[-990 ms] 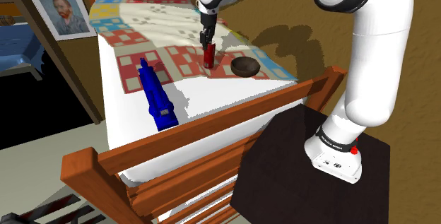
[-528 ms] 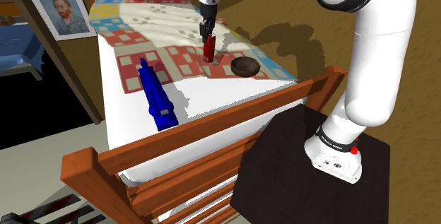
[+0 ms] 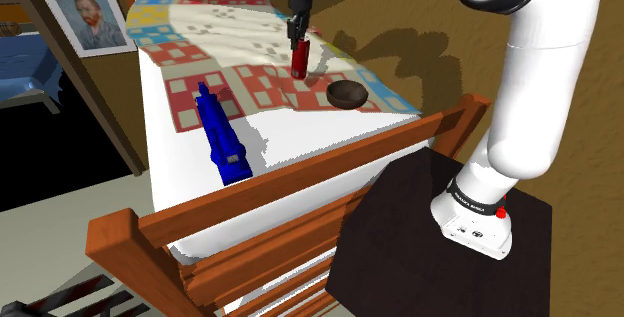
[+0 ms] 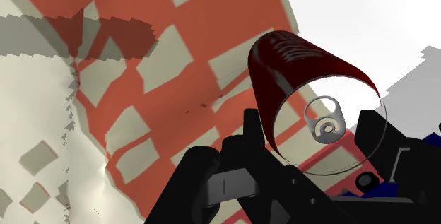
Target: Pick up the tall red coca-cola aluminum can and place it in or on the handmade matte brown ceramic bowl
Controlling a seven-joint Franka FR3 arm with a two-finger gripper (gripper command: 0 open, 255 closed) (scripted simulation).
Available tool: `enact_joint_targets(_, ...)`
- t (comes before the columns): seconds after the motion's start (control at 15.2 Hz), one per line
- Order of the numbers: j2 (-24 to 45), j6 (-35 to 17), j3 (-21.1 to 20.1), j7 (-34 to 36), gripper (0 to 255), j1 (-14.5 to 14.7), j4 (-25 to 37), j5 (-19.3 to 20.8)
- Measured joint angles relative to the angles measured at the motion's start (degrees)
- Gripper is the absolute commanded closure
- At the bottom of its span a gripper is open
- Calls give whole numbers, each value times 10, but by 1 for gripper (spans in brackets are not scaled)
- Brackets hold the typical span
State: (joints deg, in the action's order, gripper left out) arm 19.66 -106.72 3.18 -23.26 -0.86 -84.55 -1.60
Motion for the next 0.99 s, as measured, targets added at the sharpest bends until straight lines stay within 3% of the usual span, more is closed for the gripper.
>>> enact_joint_targets(0.53,-107,-3,29,-77,255,-47,-110,-2)
enact_joint_targets(0.99,-171,10,66,-158,255,-91,-164,0)
